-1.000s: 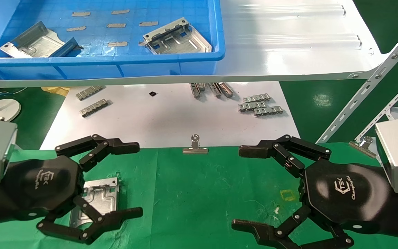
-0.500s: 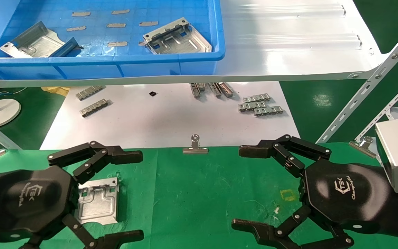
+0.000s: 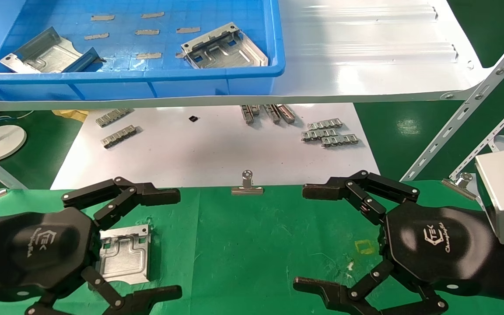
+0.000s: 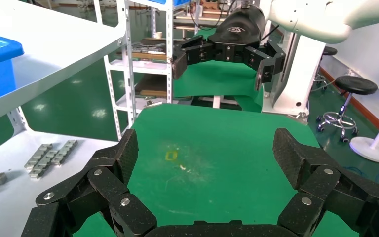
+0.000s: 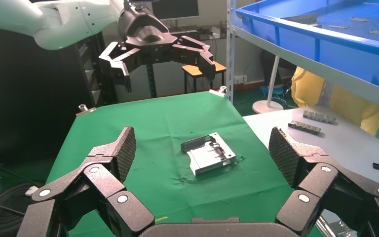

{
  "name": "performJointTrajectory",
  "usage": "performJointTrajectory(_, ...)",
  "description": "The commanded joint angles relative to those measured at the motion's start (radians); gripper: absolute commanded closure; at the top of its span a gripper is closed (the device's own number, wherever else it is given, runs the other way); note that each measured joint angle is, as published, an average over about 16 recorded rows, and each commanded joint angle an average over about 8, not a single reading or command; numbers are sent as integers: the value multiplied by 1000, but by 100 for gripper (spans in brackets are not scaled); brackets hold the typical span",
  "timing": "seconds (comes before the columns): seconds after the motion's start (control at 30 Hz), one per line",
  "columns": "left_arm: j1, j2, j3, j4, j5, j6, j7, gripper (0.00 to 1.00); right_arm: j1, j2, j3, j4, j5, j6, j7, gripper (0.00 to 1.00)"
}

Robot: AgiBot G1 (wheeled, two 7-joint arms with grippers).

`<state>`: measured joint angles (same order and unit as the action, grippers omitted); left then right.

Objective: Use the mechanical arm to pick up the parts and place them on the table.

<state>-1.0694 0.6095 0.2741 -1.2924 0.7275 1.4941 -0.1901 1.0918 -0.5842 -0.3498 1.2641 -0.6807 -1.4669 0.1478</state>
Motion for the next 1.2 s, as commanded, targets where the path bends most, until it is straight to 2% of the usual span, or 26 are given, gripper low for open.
performJointTrajectory(0.03, -1, 0, 1, 2, 1, 0, 1, 0, 0, 0, 0, 0, 0, 0, 0, 0)
performJointTrajectory(1.2, -6, 2, 7, 10, 4, 1, 4, 0, 0, 0, 0, 0, 0, 0, 0, 0)
